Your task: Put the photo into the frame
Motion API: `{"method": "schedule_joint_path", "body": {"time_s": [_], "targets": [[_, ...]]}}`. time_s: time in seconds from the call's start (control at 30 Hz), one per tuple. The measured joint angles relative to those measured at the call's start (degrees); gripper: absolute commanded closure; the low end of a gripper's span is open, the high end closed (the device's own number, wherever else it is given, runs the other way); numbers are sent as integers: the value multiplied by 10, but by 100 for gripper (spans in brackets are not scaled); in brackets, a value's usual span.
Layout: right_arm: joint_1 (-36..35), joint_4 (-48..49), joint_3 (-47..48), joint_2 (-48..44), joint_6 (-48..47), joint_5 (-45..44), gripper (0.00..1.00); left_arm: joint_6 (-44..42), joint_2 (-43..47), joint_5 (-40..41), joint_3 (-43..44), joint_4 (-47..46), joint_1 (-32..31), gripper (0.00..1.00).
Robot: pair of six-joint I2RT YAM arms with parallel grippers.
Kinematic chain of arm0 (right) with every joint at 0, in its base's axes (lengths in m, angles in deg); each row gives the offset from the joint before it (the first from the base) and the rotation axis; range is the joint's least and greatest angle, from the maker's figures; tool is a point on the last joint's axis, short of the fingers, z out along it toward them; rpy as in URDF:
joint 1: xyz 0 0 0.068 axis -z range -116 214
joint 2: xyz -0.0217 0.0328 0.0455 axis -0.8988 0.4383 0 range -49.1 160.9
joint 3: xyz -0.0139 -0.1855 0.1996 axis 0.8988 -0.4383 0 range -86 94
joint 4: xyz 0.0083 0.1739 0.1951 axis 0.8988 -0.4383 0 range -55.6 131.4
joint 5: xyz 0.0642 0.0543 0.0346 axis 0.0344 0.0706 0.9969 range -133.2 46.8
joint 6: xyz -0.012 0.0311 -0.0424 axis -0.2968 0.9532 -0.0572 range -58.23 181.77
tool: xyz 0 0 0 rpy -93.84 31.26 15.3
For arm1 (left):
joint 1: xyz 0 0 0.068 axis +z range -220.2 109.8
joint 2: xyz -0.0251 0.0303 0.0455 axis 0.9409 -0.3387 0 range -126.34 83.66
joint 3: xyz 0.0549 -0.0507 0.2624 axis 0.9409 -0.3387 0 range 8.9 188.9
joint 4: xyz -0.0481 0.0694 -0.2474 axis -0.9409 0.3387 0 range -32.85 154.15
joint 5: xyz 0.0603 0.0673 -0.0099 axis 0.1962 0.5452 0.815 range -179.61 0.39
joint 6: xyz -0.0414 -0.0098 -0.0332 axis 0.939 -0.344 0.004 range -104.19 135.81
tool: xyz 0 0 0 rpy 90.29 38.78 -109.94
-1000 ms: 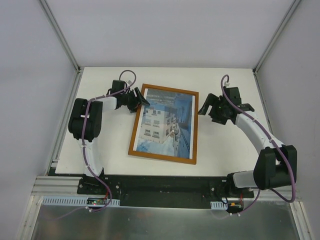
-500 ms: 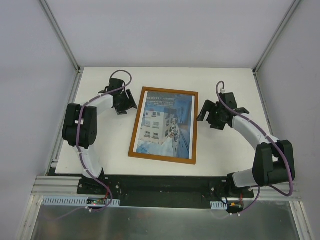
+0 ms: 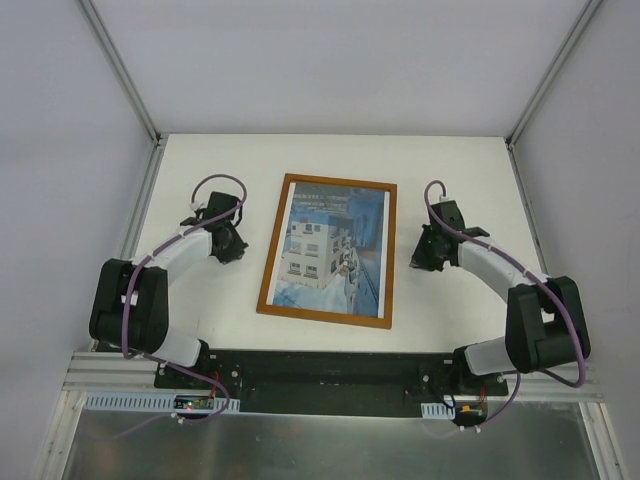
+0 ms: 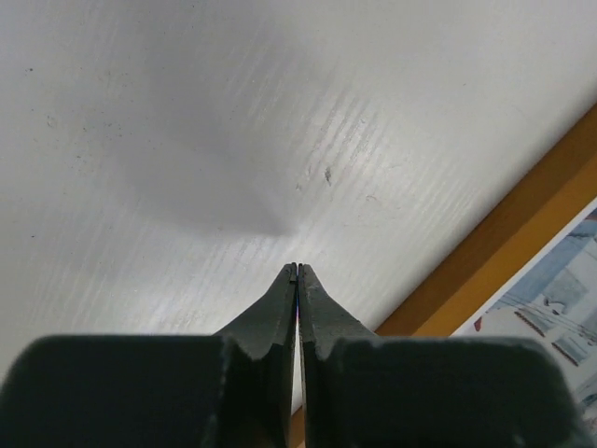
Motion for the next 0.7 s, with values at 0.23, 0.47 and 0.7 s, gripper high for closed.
{"method": "schedule_joint_path", "body": {"time_s": [0.23, 0.47, 0.7], "targets": [[-50, 5, -43, 7, 21, -32, 99, 19, -58, -1, 11, 5, -23, 100], [-109, 20, -76, -16, 58, -58, 99, 30, -141, -11, 105, 7, -26, 100], [-144, 47, -97, -31, 94, -77, 99, 33, -236, -24, 216, 11, -26, 100]]}}
